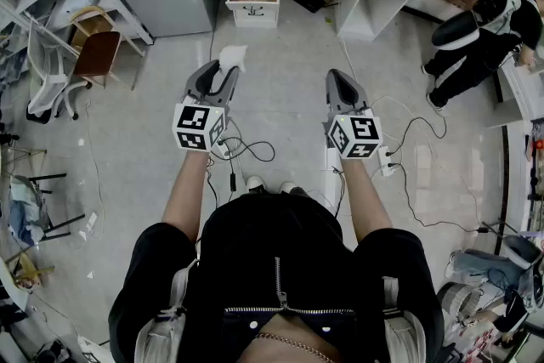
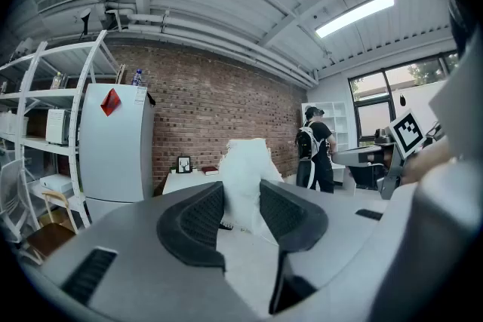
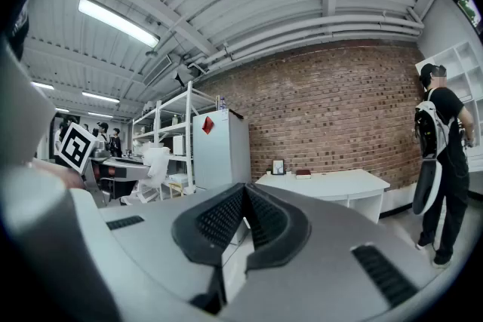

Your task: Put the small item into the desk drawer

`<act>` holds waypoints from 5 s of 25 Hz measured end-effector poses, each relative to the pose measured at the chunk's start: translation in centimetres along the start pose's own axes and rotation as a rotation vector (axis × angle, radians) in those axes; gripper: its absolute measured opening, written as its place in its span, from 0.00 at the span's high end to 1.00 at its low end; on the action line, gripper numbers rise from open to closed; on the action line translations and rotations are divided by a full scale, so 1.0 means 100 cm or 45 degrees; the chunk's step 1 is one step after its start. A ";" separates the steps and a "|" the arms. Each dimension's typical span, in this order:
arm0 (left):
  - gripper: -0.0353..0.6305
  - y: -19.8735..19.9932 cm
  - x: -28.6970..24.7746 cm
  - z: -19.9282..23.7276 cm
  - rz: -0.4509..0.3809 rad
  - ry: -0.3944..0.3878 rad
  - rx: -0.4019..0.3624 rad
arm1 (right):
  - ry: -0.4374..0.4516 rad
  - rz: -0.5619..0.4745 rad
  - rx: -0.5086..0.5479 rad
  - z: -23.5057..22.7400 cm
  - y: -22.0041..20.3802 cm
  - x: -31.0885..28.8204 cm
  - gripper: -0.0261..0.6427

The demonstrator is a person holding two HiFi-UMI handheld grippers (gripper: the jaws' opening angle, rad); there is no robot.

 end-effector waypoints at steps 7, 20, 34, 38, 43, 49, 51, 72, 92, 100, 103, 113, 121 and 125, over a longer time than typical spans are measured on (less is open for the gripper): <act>0.71 -0.010 0.007 0.019 0.007 -0.003 0.017 | 0.017 -0.011 -0.040 0.020 -0.006 -0.013 0.95; 0.71 -0.018 -0.002 0.047 0.032 -0.027 0.029 | 0.046 0.022 -0.086 0.037 -0.015 -0.042 0.95; 0.71 -0.008 -0.100 0.097 0.059 -0.025 0.020 | 0.083 0.042 -0.104 -0.011 -0.009 -0.150 0.95; 0.71 0.009 -0.139 0.120 0.052 -0.007 0.018 | 0.106 0.047 -0.098 -0.031 0.007 -0.196 0.95; 0.71 0.024 -0.191 0.139 0.049 0.029 0.026 | 0.138 0.048 -0.089 -0.067 0.023 -0.248 0.95; 0.71 0.041 -0.241 0.159 0.031 0.071 0.034 | 0.175 0.041 -0.065 -0.100 0.038 -0.304 0.95; 0.71 0.044 -0.255 0.166 0.029 0.075 0.034 | 0.188 0.038 -0.058 -0.106 0.043 -0.319 0.95; 0.71 0.061 -0.411 0.269 0.029 -0.023 0.023 | 0.094 0.058 -0.079 -0.158 0.060 -0.474 0.95; 0.71 0.080 -0.571 0.405 0.082 -0.289 -0.061 | -0.073 0.078 -0.096 -0.158 0.088 -0.656 0.95; 0.71 0.085 -0.603 0.404 0.063 -0.315 -0.034 | -0.091 0.078 -0.078 -0.177 0.096 -0.671 0.95; 0.71 0.086 -0.610 0.400 0.070 -0.333 -0.034 | -0.100 0.075 -0.082 -0.181 0.101 -0.672 0.95; 0.71 0.049 -0.621 0.385 0.209 -0.434 -0.080 | -0.128 0.162 -0.164 -0.182 0.067 -0.667 0.95; 0.71 -0.004 -0.627 0.368 0.375 -0.531 -0.106 | -0.196 0.268 -0.270 -0.189 0.017 -0.644 0.95; 0.71 -0.031 -0.626 0.363 0.461 -0.580 -0.176 | -0.223 0.326 -0.323 -0.187 -0.008 -0.635 0.95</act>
Point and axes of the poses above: the fingertips, and each gripper's own axes: x backward along the fingers, z to its left, y out of its top, the point moved 6 cm from there along x, backward along the fingers, and after that the axes turned 3 degrees about z, right-handed, at the moved point
